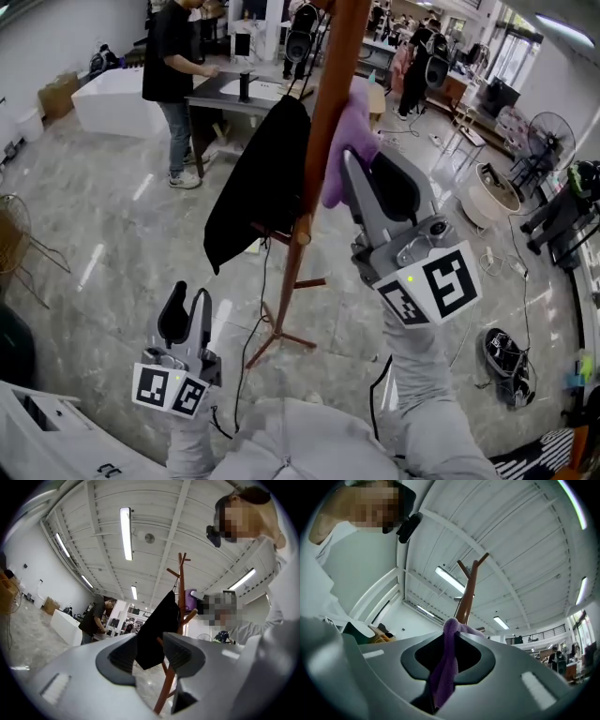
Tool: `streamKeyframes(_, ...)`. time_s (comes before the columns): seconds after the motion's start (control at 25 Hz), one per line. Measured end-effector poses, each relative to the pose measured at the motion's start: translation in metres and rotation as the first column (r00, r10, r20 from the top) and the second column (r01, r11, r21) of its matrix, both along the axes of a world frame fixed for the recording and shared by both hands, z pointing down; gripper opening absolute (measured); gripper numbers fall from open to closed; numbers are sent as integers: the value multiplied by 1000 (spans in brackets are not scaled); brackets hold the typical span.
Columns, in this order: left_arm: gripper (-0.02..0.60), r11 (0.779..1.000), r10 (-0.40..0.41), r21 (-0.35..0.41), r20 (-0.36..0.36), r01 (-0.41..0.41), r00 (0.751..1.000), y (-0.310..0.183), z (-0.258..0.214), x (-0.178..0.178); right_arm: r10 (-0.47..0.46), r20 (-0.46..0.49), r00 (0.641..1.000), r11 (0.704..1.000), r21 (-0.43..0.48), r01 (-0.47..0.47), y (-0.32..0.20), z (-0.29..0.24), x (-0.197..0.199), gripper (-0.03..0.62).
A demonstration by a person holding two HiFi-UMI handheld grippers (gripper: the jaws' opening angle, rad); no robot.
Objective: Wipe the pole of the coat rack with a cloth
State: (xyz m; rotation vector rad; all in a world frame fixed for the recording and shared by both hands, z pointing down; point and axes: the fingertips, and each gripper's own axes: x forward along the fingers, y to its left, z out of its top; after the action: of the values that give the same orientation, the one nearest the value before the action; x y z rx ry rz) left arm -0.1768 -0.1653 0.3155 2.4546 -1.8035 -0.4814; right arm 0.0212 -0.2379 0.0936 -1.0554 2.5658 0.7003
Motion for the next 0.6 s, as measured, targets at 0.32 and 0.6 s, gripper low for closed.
streamKeyframes(0.32, 177, 1000, -29, -13, -1, 29, 1000, -3, 2, 11, -116, -48, 992, 985, -130, 109, -10, 47, -2, 55)
streamKeyframes(0.6, 177, 999, -38, -26, 8, 38, 999, -5, 6, 22, -172, -46, 984, 951, -269, 154, -12, 111, -2, 55)
